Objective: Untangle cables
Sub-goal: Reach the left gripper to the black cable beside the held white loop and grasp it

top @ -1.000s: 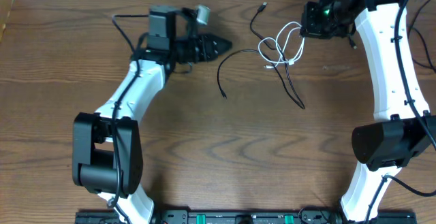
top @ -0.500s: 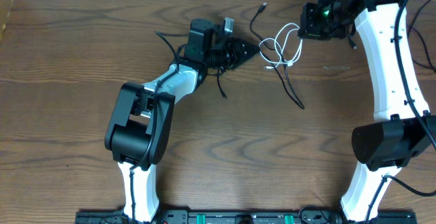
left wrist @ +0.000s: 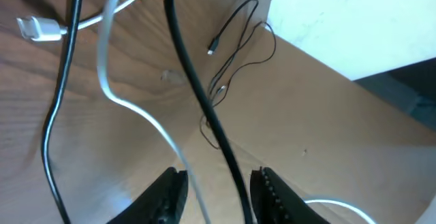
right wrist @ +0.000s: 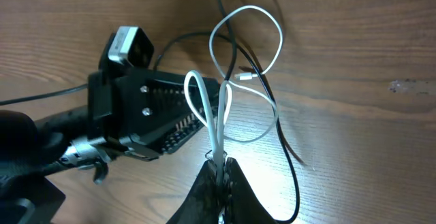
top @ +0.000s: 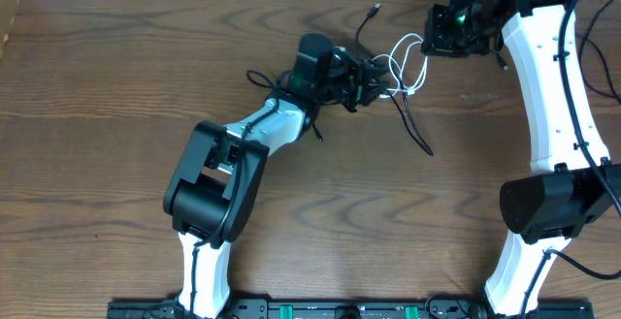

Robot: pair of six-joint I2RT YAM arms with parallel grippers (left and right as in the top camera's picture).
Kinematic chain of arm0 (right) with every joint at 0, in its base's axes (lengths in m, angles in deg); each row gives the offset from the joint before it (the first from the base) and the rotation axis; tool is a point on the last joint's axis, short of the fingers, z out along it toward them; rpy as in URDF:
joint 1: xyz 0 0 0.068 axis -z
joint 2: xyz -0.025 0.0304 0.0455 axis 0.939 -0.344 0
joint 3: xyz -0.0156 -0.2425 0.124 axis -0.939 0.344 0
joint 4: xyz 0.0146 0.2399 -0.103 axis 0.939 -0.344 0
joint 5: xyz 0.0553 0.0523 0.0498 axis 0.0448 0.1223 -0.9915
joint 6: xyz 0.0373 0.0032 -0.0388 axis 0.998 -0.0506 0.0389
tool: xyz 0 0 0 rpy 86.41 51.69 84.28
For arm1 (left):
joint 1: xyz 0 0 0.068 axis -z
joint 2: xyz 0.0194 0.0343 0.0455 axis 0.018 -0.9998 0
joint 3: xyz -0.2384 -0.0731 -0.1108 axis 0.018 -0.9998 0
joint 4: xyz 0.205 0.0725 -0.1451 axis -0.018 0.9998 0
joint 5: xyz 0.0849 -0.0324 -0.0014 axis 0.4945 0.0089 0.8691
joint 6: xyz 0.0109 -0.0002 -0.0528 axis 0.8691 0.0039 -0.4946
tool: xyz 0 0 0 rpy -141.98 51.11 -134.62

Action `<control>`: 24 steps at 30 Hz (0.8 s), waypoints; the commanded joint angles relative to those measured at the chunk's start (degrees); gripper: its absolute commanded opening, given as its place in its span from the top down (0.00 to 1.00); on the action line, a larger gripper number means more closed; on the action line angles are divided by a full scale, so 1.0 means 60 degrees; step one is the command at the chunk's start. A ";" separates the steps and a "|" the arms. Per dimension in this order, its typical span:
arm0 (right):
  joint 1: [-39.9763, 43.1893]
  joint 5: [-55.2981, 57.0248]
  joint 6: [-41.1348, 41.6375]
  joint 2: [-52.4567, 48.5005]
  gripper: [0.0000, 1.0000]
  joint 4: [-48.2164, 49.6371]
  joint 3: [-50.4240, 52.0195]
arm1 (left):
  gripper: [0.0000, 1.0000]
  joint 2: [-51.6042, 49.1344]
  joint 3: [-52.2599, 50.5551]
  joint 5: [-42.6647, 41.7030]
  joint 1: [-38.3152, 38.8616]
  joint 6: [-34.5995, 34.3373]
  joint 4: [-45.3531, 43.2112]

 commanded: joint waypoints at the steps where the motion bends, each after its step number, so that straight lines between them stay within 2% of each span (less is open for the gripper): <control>1: -0.0076 -0.0080 -0.0138 0.0138 0.99 -0.0004 0.0051 | 0.60 -0.0015 0.0066 0.0510 -0.0025 -0.0062 0.0000; 4: -0.0076 -0.0080 -0.0138 0.0138 0.99 -0.0058 0.0051 | 0.61 -0.0022 0.0066 0.1745 0.0029 -0.0062 0.0142; 7: -0.0091 -0.0080 -0.0138 0.0138 0.99 -0.0051 0.0051 | 0.61 -0.0033 0.0069 0.2346 0.0069 -0.0164 0.0135; 10: -0.0215 -0.0076 -0.0138 0.0138 0.99 -0.0036 0.0051 | 0.61 -0.0131 0.0069 0.2728 0.0251 -0.0171 0.0066; 14: -0.0401 -0.0040 -0.0149 0.0138 0.99 -0.0029 0.0051 | 0.61 -0.0783 0.0098 0.2488 0.0696 -0.0277 -0.1257; 16: -0.0401 -0.0036 -0.0219 0.0138 0.99 -0.0069 0.0051 | 0.62 -0.0823 0.0098 0.2492 0.0827 -0.0339 -0.1290; 18: -0.0397 -0.0036 -0.0288 0.0138 0.99 -0.0087 0.0051 | 0.70 -0.0823 0.0098 0.2492 0.0816 -0.0342 -0.1392; 21: -0.0397 -0.0007 -0.0288 0.0138 0.99 -0.0087 0.0051 | 0.72 -0.0823 0.0098 0.2492 0.0754 -0.0342 -0.1395; 23: -0.0397 -0.0007 -0.0288 0.0138 0.99 -0.0087 0.0051 | 0.81 -0.0823 0.0095 0.2484 0.0710 -0.0339 -0.1392; 24: -0.0397 0.0004 -0.0291 0.0138 0.99 -0.0098 0.0051 | 0.92 -0.0823 0.0095 0.2342 0.0685 -0.0331 -0.1388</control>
